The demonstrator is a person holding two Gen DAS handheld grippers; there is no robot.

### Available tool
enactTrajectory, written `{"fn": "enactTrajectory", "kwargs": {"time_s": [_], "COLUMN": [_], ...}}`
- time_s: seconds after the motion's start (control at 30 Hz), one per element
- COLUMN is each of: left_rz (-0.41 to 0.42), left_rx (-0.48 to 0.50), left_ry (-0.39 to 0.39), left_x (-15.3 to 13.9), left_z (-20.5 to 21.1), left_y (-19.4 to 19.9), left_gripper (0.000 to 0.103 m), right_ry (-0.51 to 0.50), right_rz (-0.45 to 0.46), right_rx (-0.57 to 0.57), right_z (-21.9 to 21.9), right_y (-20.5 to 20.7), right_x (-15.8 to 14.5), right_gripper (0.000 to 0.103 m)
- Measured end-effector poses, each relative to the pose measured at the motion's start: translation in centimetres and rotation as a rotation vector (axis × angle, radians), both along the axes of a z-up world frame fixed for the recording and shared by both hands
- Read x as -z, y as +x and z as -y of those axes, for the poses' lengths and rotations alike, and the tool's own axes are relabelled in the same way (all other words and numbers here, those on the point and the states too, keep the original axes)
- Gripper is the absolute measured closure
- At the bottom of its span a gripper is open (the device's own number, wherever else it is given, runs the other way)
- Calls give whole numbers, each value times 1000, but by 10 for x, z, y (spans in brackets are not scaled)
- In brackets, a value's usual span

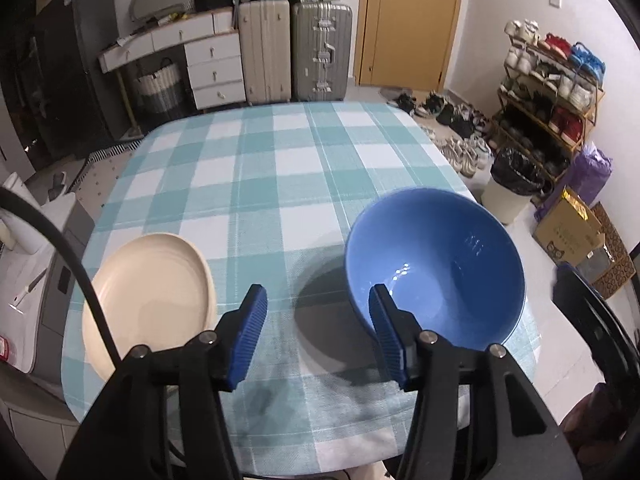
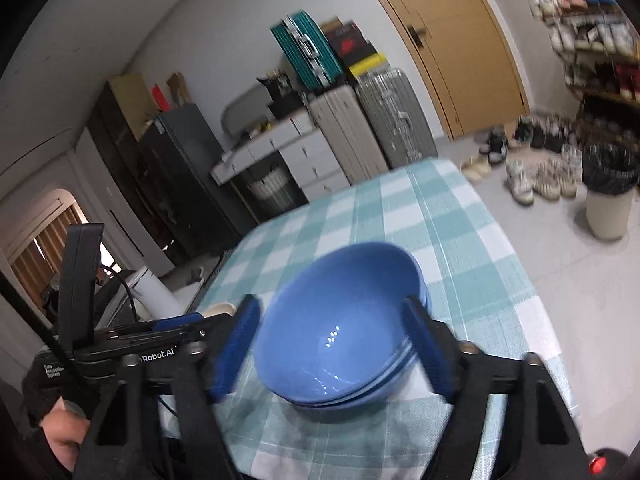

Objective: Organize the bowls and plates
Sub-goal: 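Raise both open grippers away from the three nested blue bowls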

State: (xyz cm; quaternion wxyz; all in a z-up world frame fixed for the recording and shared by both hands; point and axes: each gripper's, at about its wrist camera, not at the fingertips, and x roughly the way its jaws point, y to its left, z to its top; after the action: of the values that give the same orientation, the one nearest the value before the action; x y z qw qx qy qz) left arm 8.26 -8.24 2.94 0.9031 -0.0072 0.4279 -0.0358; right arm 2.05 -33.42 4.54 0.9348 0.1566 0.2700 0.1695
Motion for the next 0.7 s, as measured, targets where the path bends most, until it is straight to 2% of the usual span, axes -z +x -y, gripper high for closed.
{"fn": "enactTrajectory", "kwargs": {"time_s": [0.07,0.13,0.23,0.3,0.43,0.57,0.7], "left_rz": [38,31,88,121,157,212,283], "left_rx": [-5,5,15,18,10,1,-9], "left_ry": [5,-13,-41,-20,-4,-17,-12], "left_x": [-3,-3,-8,-9,-5,1,10], "left_z": [-3,-4,-5,-3,-1,-2,-3], "left_y": [-7,-12,-26,-31,-37,-42,-49], "left_gripper": [45,23,23,23,22,21,21], "right_ry": [-21,-73,-125,-137,-241,-284,-264], "right_rz": [54,91,142,149,182,169,130], "right_rx": [2,6,11,12,55,32,32], "right_z": [-6,-16,-27,-31,-40,-46,-39], "right_y": [-12,-22,-35,-39,-48,-49,-43], "right_x": [-3,-5,-6,-5,-4,1,7], "right_gripper": [10,7,5,3,1,1,1]}}
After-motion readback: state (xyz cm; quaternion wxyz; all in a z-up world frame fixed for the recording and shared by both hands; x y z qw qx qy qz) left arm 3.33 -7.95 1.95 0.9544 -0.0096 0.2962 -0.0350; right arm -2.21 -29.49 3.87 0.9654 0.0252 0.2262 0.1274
